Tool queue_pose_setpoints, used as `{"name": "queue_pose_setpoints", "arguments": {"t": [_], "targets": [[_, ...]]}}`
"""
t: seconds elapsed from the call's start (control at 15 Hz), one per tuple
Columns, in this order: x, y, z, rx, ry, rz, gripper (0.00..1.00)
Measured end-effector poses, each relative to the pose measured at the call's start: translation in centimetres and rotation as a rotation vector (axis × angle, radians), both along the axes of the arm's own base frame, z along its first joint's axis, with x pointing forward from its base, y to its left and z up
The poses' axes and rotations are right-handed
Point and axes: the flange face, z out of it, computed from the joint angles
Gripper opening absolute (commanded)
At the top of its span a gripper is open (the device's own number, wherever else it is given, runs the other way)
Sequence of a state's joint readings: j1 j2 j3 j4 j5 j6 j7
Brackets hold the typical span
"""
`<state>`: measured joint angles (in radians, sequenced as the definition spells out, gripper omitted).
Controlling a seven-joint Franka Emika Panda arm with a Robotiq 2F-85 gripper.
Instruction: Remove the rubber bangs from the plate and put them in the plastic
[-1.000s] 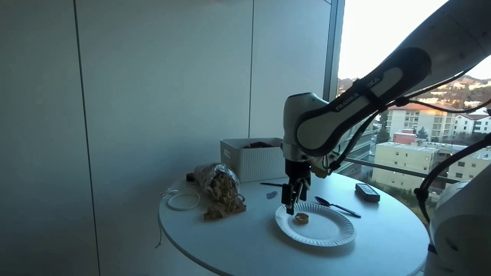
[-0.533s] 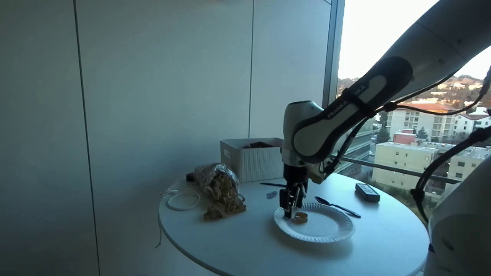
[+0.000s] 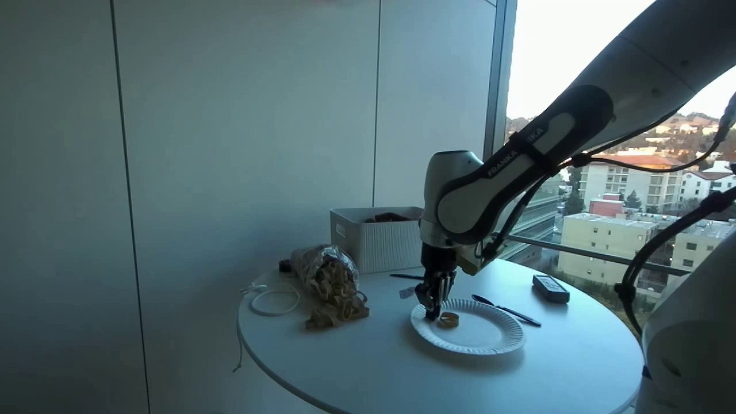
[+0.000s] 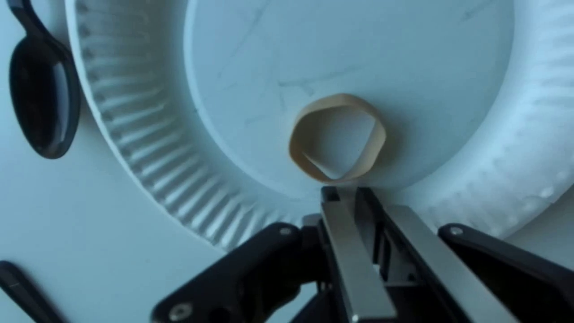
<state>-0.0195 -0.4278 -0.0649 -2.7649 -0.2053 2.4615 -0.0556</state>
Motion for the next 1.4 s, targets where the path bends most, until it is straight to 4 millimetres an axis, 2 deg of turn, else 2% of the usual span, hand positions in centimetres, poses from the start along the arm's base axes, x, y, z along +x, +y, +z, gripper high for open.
{"name": "queue_pose_setpoints", "arguments": {"t": [0.2, 0.47, 0.53, 0.8, 1.13, 1.4], "targets": [[0.3, 0.1, 0.3, -0.022, -0.023, 0.020, 0.64], [0.8, 1.6, 1.8, -0.087, -0.084, 0.091, 0.95], [0.7, 1.9, 2.1, -0.089, -0.079, 0.094, 0.99], [-0.8, 2.3, 2.9, -0.112, -0.010, 0.055, 1.00], [-3.0, 1.8, 3.5, -0.117, 0.108, -0.012, 1.00], [-3.5, 1.3, 3.4, -0.102, 0.138, -0.021, 1.00]]}}
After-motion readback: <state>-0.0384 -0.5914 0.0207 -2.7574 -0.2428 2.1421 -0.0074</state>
